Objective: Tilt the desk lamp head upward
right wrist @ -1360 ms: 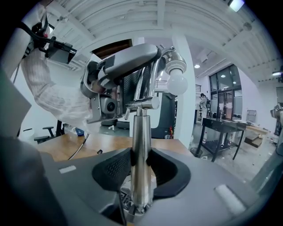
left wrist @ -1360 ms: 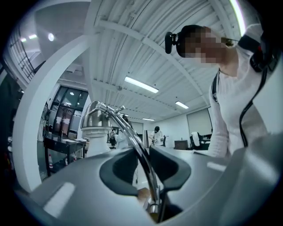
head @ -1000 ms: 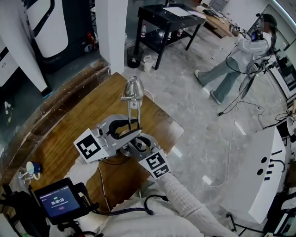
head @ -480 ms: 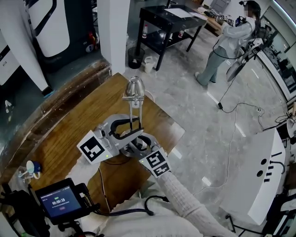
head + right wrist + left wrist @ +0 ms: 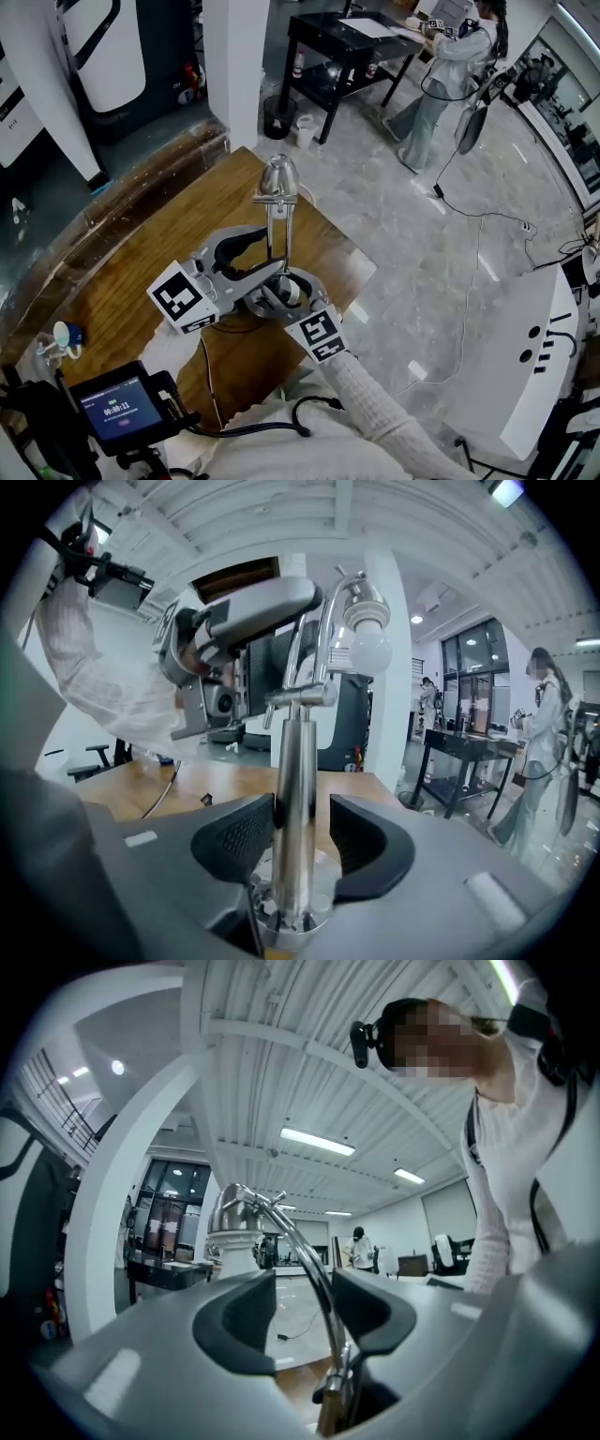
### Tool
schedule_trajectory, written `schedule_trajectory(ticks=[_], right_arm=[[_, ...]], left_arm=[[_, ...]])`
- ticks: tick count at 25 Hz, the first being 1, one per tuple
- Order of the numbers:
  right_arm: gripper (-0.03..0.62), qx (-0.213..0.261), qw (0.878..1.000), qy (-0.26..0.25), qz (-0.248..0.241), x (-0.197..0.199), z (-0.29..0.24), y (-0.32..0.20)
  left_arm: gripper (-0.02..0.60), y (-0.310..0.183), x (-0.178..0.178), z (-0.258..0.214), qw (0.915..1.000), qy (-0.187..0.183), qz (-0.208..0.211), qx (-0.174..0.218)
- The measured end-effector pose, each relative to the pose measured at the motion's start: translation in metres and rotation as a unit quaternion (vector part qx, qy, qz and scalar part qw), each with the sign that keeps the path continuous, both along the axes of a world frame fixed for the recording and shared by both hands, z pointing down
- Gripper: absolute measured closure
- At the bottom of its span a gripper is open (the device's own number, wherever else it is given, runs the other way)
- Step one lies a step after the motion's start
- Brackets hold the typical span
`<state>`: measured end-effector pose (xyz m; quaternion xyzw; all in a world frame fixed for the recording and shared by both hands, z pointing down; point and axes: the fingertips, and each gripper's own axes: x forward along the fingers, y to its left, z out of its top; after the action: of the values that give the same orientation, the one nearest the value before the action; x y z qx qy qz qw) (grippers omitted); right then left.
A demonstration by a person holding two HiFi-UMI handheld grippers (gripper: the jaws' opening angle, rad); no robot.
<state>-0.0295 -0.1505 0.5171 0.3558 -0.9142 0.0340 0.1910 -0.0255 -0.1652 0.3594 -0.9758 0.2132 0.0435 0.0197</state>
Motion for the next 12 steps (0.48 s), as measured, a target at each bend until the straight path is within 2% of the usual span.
schedule_trajectory(ticks=[5, 8, 9, 12], right_arm=[[0.418, 0.018, 0.999, -0.043, 0.016, 0.012, -0.025, 0.008], [0.418, 0.021, 0.998, -0.057, 0.027, 0.022, -0.037, 0.02], [0.419, 0.021, 0.998, -0.059, 0.029, 0.026, -0.041, 0.024], [0.448, 0.011, 0.998, -0.063, 0.029, 0.031, -0.05, 0.041]], left_arm=[[0.403, 0.007, -0.024, 0.007, 0.9953, 0.023, -0.084, -0.043], [0.405, 0.026, -0.038, 0.026, 0.9836, 0.042, -0.156, -0.081], [0.426, 0.033, -0.039, 0.035, 0.9786, 0.041, -0.176, -0.098], [0.558, 0.055, -0.033, 0.066, 0.9662, 0.004, -0.213, -0.144]])
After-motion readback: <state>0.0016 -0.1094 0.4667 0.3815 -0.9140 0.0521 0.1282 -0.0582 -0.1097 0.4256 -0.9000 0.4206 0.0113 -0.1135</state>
